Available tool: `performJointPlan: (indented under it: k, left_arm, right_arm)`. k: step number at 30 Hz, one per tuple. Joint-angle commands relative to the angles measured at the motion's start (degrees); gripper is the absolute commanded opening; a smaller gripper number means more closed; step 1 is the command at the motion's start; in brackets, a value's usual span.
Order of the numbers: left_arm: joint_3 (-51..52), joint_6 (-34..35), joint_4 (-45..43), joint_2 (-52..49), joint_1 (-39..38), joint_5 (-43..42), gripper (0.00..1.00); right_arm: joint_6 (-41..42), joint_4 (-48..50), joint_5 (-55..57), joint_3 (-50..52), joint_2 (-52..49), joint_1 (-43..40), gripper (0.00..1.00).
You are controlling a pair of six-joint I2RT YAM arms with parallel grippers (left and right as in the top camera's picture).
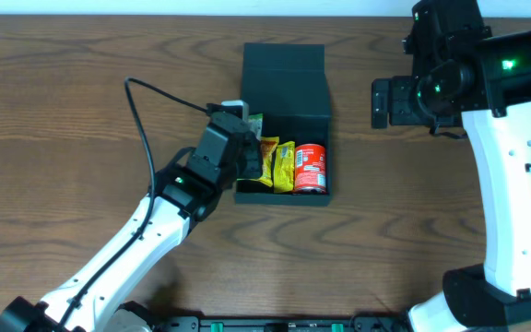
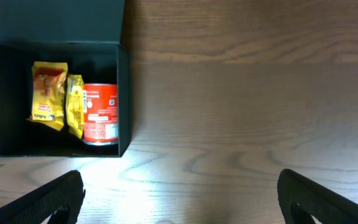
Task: Pack container
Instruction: 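Carry the bar into the box and release it between the packets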
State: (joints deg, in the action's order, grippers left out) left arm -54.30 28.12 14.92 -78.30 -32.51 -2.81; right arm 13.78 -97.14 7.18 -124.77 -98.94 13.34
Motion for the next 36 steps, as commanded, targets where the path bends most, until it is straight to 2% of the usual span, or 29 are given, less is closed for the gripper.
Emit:
performJointPlan:
  k: [1, 14, 21, 30, 36]
  left_arm:
    - [-1.38, -0.26, -0.39, -1.62, -0.83, 1.75, 0.26]
    - [-1.36, -0.26, -8.76, -13.97, -3.17, 0.22, 0.27]
    - [-1.36, -0.26, -8.57, -17.81, -3.21, -0.15, 0.28]
    - [-1.38, -0.28, -10.05, -19.06, -3.10, -2.05, 0.45]
    - [-1.90, -0.85, -11.63, -14.47, -2.05, -0.96, 0.49]
  right_arm:
    - [-0.76, -0.15, -0.15, -0.74, 1.20, -0.42, 0.99]
    - [-0.83, -0.15, -0.11, -0.74, 1.20, -0.42, 0.99]
    - [-1.25, -0.13, -0.11, -0.74, 1.20, -0.42, 0.99]
    - [-1.25, -0.13, -0.11, -0.74, 1.20, -0.42, 0.99]
    - [-1.25, -0.13, -0.11, -0.74, 1.18, -0.42, 0.99]
